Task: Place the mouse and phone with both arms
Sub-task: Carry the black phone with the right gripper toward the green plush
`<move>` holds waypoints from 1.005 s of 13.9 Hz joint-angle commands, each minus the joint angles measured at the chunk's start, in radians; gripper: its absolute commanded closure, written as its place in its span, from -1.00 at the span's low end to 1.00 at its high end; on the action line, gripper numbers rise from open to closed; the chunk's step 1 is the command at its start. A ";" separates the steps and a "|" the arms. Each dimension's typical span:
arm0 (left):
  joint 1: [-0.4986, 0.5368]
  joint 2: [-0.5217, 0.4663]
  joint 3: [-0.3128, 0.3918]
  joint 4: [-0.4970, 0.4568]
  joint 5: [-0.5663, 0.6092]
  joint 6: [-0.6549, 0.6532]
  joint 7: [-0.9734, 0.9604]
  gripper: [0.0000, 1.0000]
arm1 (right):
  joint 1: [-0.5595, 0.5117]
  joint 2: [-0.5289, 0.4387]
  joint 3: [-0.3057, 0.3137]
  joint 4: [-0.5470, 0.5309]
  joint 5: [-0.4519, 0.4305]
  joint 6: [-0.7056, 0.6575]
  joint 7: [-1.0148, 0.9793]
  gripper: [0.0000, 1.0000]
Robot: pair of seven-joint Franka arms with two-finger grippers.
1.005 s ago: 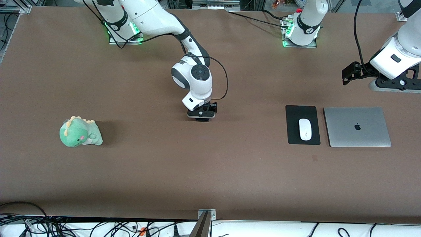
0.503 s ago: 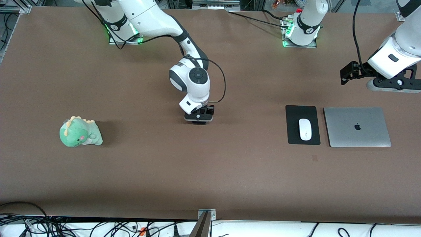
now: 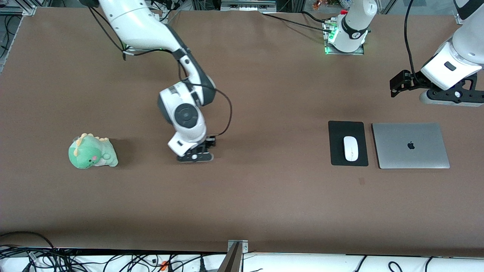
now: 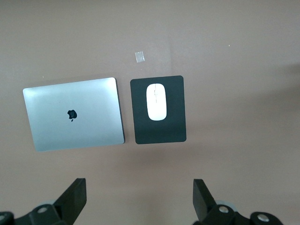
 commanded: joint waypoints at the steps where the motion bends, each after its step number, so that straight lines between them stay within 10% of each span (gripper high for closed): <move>1: 0.003 -0.012 0.000 0.000 -0.018 -0.006 0.022 -1.00 | -0.094 -0.114 0.014 -0.138 0.015 0.011 -0.053 0.87; 14: 0.003 -0.012 0.000 0.006 -0.020 -0.011 0.022 -1.00 | -0.297 -0.232 -0.040 -0.679 0.015 0.696 -0.325 0.92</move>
